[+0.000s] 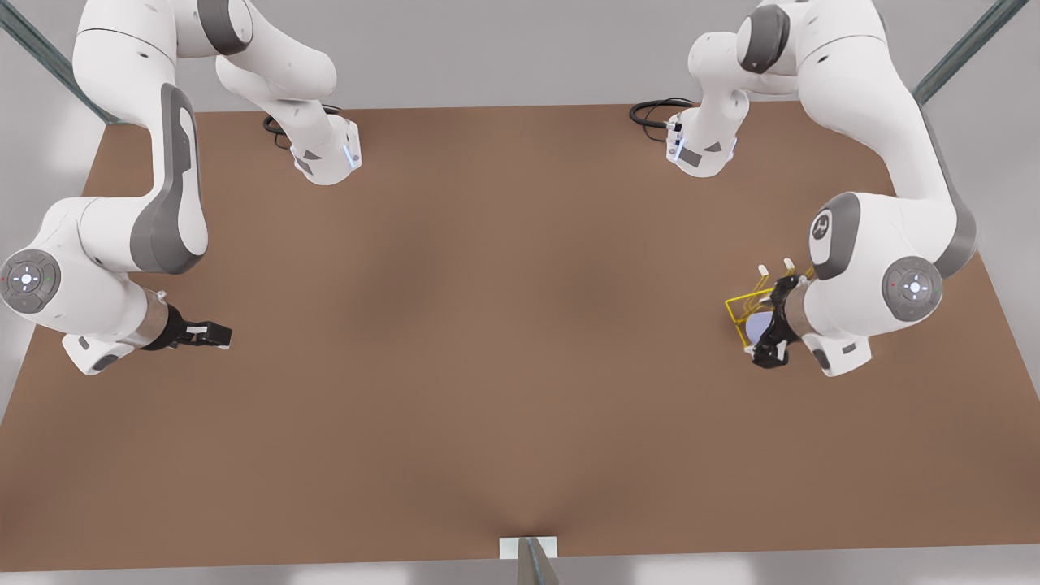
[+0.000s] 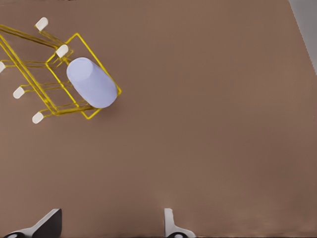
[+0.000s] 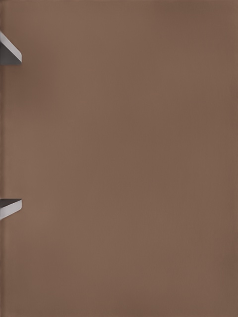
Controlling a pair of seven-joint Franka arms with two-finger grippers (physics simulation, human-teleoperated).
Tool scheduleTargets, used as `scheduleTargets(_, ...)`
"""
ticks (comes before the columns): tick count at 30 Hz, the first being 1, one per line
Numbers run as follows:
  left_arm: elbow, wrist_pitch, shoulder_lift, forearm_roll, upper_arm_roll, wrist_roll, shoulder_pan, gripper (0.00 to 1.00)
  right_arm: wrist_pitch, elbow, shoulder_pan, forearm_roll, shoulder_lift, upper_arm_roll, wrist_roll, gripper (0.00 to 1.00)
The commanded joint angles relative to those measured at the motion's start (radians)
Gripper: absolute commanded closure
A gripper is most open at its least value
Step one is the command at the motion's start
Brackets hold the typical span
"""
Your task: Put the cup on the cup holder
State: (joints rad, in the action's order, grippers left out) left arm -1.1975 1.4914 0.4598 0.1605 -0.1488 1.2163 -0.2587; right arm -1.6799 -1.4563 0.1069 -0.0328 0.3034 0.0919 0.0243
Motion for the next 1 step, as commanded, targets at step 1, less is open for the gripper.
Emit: scheduleTargets(1,0.001,0.155,0.008,0.036,0.003,-1.238,-0.001,0.0,0.002,0.002,-0.001,0.001,-0.001,0.0,0.0,0.0)
